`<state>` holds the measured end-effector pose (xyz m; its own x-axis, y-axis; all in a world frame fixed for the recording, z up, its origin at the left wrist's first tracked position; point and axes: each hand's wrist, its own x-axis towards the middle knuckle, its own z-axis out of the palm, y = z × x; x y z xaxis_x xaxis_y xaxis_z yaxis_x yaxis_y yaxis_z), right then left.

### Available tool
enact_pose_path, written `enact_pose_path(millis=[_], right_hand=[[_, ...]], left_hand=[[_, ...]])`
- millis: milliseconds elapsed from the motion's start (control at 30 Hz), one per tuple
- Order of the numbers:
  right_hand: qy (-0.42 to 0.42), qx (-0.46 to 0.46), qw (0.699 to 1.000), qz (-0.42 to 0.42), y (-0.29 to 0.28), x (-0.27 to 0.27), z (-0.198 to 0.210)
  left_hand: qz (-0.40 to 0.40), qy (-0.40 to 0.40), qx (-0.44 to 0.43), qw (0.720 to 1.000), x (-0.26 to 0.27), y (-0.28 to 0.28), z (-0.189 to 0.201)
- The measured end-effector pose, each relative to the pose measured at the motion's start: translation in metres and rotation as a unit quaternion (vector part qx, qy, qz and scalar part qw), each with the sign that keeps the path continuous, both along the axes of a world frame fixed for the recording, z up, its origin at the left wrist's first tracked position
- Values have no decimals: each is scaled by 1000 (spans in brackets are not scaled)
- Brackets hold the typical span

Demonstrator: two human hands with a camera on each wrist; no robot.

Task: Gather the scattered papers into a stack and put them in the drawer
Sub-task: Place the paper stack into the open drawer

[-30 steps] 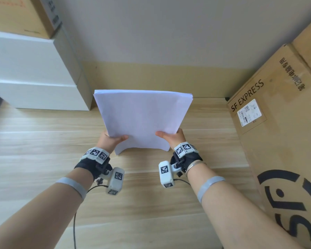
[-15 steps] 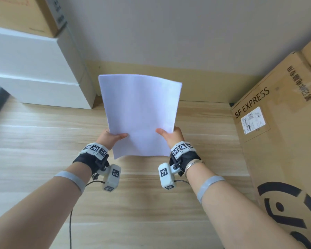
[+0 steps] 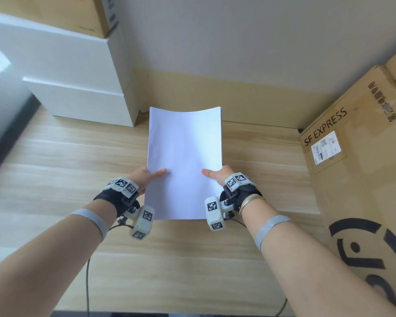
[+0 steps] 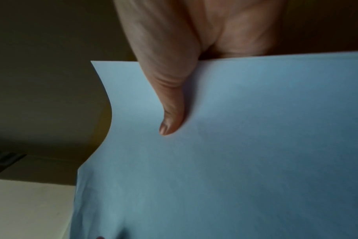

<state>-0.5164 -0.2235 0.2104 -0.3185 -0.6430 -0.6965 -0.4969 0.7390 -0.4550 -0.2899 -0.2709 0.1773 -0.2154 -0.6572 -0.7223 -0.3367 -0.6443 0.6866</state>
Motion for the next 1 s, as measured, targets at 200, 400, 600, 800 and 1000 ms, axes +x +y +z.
enact_pose_path(millis=[200, 400, 600, 800, 1000], right_hand=[[9, 7, 1000, 24, 39, 44, -6], [10, 2, 1000, 27, 90, 92, -11], [-5, -25, 1000, 18, 142, 145, -15], [-29, -15, 999, 23, 185, 194, -19], [-60, -10, 997, 38, 206, 227, -31]], left_hand=[[20, 9, -7, 1000, 45, 44, -6], [24, 24, -20, 999, 93, 98, -7], [66, 44, -31, 996, 145, 155, -11], [98, 27, -29, 994, 196, 205, -8], [117, 9, -32, 993, 235, 238, -15]])
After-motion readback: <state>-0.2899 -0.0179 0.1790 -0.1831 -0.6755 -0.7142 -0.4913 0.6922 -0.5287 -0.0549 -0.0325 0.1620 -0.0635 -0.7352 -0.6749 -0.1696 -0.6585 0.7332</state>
